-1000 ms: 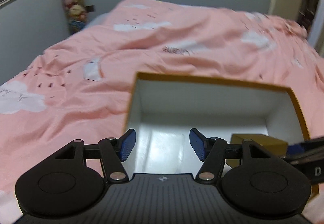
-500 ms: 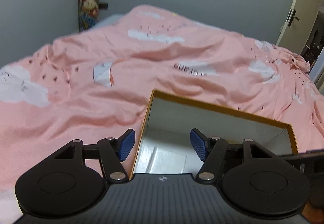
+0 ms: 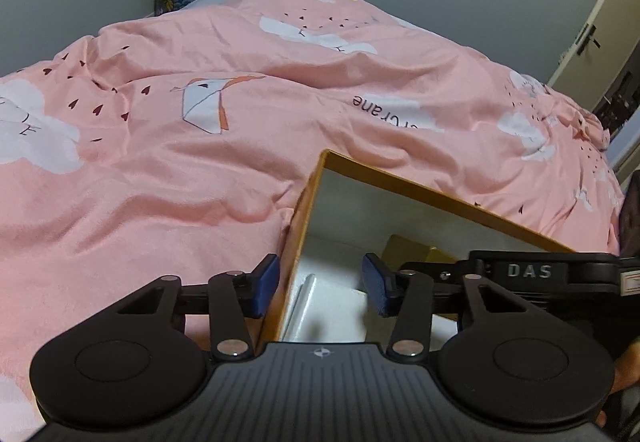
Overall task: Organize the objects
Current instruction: 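Lower the white box into the orange box and open the left tool, then lower the gold cube box into the orange box corner and open the right tool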
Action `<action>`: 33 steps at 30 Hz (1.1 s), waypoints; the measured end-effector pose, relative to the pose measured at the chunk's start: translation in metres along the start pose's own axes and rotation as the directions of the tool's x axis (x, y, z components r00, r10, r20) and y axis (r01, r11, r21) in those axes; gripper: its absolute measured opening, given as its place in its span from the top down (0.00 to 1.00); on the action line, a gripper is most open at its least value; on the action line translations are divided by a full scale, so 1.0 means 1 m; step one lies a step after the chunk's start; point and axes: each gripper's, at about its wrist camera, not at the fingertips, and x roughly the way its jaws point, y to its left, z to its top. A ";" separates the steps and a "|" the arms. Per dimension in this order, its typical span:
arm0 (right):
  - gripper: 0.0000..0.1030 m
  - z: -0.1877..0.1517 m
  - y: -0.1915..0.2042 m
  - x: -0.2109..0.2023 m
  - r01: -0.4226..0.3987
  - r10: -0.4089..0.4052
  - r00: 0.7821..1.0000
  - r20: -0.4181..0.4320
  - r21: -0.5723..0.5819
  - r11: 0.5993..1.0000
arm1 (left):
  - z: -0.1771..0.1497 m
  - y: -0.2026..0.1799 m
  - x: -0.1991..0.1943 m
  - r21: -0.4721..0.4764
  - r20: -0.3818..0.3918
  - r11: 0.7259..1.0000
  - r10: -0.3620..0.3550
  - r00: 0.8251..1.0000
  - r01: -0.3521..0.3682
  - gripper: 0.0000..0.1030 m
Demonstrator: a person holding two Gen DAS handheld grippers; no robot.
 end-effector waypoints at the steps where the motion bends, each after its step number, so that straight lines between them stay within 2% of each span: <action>1: 0.33 0.002 0.000 0.006 -0.010 0.010 1.000 -0.010 0.008 1.000 | 0.001 0.001 0.000 0.000 0.000 1.000 0.000 1.000 0.000 0.47; 8: 0.33 0.011 0.004 0.031 -0.053 0.054 0.998 -0.033 0.025 0.998 | 0.003 0.009 0.008 0.001 -0.019 1.000 0.016 1.000 -0.016 0.58; 16: 0.33 0.017 0.010 0.037 -0.103 0.103 0.994 -0.026 0.023 0.994 | 0.002 0.016 0.013 -0.010 -0.036 1.000 0.013 0.999 -0.013 0.60; 17: 0.37 0.016 0.011 0.036 -0.107 0.107 0.994 -0.024 0.018 0.994 | 0.001 0.016 0.014 -0.011 -0.036 1.000 0.013 0.999 -0.014 0.61; 18: 0.48 0.016 0.011 0.035 -0.103 0.103 0.995 -0.019 0.014 0.995 | 0.001 0.016 0.014 -0.012 -0.037 1.000 0.013 0.999 -0.013 0.62; 20: 0.62 0.016 0.011 0.035 -0.089 0.089 0.996 -0.016 -0.001 0.996 | 0.000 0.016 0.015 -0.015 -0.039 1.000 0.014 0.999 -0.015 0.62; 24: 0.79 0.016 0.011 0.040 -0.108 0.108 0.994 -0.006 -0.011 0.994 | -0.002 0.017 0.016 -0.018 -0.041 1.000 0.016 0.999 -0.016 0.62; 26: 0.80 0.016 0.014 0.041 -0.123 0.123 0.992 0.002 -0.029 0.992 | -0.003 0.017 0.015 -0.021 -0.039 1.000 0.017 0.999 -0.017 0.62; 33: 0.82 0.006 0.019 0.024 -0.075 0.077 0.997 0.012 -0.089 0.993 | -0.010 0.015 0.006 -0.014 -0.004 0.999 0.032 0.999 -0.032 0.62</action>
